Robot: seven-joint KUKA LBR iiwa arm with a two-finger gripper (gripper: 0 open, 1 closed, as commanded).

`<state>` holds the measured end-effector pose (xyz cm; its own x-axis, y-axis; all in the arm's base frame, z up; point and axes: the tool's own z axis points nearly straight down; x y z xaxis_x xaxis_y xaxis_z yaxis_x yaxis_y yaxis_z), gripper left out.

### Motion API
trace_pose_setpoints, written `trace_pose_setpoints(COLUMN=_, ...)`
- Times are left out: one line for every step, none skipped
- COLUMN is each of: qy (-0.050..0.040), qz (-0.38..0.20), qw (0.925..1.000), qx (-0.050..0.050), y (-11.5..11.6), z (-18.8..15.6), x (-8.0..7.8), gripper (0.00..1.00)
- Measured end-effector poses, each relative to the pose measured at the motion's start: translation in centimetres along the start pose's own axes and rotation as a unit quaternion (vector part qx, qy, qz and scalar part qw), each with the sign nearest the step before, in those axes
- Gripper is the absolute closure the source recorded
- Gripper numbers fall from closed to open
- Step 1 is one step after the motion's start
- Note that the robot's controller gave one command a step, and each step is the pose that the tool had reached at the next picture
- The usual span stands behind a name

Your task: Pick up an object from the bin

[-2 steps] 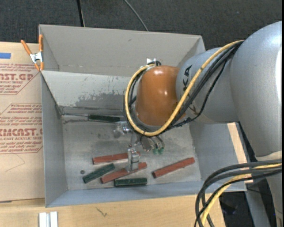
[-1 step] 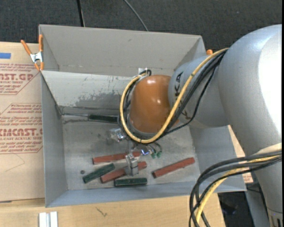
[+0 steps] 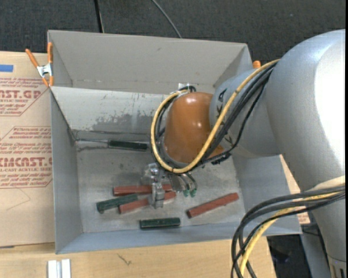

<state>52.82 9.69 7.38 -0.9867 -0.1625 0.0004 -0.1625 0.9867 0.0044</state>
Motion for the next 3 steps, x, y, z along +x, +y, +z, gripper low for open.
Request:
trace_pose_setpoints(qy=0.0001, qz=0.000, qw=1.0000, qx=0.000, y=0.0, z=0.0, x=0.0, gripper=1.00)
trace_pose_setpoints(qy=0.0004, qz=0.000, qw=1.0000, qx=0.000, y=0.0, z=-0.4, x=0.1, gripper=1.00)
trace_pose_setpoints(qy=0.0018, qz=0.000, qw=1.0000, qx=0.001, y=0.0, z=-2.3, x=0.2, gripper=1.00)
